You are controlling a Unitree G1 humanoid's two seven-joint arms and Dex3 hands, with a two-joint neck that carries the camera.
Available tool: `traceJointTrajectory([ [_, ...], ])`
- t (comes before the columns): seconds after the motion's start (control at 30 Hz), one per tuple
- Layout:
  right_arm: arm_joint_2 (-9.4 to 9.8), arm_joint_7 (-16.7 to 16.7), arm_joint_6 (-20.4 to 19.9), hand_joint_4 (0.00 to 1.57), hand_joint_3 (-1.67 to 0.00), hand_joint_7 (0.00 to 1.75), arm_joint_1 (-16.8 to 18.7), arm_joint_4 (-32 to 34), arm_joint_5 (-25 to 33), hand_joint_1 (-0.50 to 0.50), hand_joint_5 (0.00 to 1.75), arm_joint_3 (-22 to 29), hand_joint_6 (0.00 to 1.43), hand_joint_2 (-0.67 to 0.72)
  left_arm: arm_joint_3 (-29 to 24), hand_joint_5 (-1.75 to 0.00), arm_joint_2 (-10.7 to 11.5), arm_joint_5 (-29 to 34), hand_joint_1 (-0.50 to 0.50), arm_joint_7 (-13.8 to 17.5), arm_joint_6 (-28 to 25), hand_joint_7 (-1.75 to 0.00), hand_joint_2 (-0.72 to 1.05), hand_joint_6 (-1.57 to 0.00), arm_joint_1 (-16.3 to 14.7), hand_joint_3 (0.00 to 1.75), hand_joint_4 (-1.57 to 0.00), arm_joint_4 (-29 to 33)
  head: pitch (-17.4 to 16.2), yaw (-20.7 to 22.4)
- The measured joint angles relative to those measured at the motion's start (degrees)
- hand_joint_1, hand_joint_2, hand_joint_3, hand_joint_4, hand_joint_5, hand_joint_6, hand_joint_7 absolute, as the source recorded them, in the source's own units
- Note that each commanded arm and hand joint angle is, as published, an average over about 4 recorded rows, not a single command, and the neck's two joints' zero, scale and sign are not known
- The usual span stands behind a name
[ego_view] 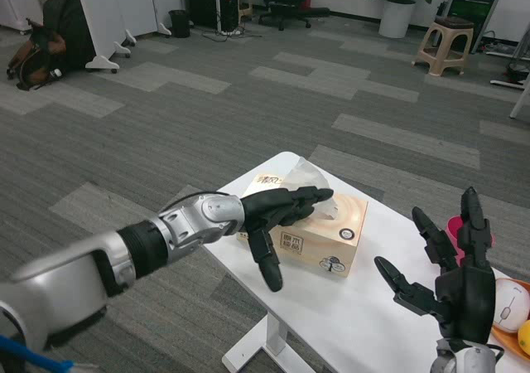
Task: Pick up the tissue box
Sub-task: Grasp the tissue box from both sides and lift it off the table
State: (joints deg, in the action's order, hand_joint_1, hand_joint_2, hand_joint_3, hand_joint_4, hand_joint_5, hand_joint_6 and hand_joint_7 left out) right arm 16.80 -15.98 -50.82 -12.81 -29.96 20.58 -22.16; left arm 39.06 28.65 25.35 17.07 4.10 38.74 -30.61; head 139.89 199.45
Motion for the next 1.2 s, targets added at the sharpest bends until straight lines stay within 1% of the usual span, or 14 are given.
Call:
traceJointTrajectory([
  [0.07,0.01,0.00,0.00,0.49,-0.48,0.07,0.05,0.07,0.00,0.12,0.19,0.07,0.00,-0.29,-2.72,-0.10,-1.31,-0.21,0.50,-0.03,-0.02,0.00,-0.19,0.00,-0.82,0.00,0.00,-0.29,0.00,-0.11],
  [0.2,0.04,-0.01,0.00,0.49,-0.48,0.07,0.09,0.07,0.01,0.12,0.19,0.10,0.00,-0.29,-5.77,-0.10,-2.50,-0.72,0.50,-0.60,0.49,0.00,-0.10,0.00,-1.10,0.00,0.00,-1.15,-0.01,-0.14],
  [0.3,0.05,0.01,0.00,0.49,-0.48,0.07,0.10,0.08,0.00,0.12,0.19,0.10,0.00,-0.29,-8.10,-0.10,-3.48,-1.43,0.50,-0.98,0.95,0.00,-0.10,0.00,-1.17,0.00,0.00,-1.55,-0.18,-0.28],
  [0.4,0.07,0.00,0.00,0.49,-0.48,0.07,0.16,0.14,0.00,0.12,0.19,0.11,0.00,-0.29,-10.28,-0.10,-3.94,-1.98,0.50,-1.20,1.48,0.00,-0.13,0.00,-1.21,0.00,0.00,-1.87,-0.42,-0.51],
  [0.6,0.08,0.00,0.00,0.49,-0.48,0.07,0.64,0.34,0.00,0.12,0.19,0.14,0.00,-0.29,-13.76,-0.10,-4.28,-2.45,0.50,-1.75,1.86,0.00,-0.10,0.00,-1.42,0.00,0.00,-2.04,-0.65,-0.88],
  [0.8,0.20,0.00,0.00,0.49,-0.48,0.07,1.04,0.41,0.00,0.12,0.19,0.14,0.00,-0.29,-17.79,-0.10,-4.28,-4.71,0.50,-1.91,2.06,0.00,-0.10,0.00,-1.80,0.00,0.00,-2.84,-0.78,-0.96],
  [1.03,0.32,-0.01,0.00,0.49,-0.48,0.07,1.14,0.49,0.00,0.12,0.19,0.15,0.00,-0.29,-21.62,-0.10,-3.16,-9.20,0.50,-1.94,2.10,0.00,-0.10,0.00,-1.97,0.00,0.00,-7.35,-0.95,-1.19],
  [1.2,0.34,0.00,0.00,0.49,-0.48,0.07,1.23,0.53,0.00,0.12,0.19,0.15,0.00,-0.29,-24.09,-0.10,-3.01,-10.14,0.50,-1.91,1.82,0.00,-0.10,0.00,-2.06,0.00,0.00,-10.69,-1.10,-1.31],
])
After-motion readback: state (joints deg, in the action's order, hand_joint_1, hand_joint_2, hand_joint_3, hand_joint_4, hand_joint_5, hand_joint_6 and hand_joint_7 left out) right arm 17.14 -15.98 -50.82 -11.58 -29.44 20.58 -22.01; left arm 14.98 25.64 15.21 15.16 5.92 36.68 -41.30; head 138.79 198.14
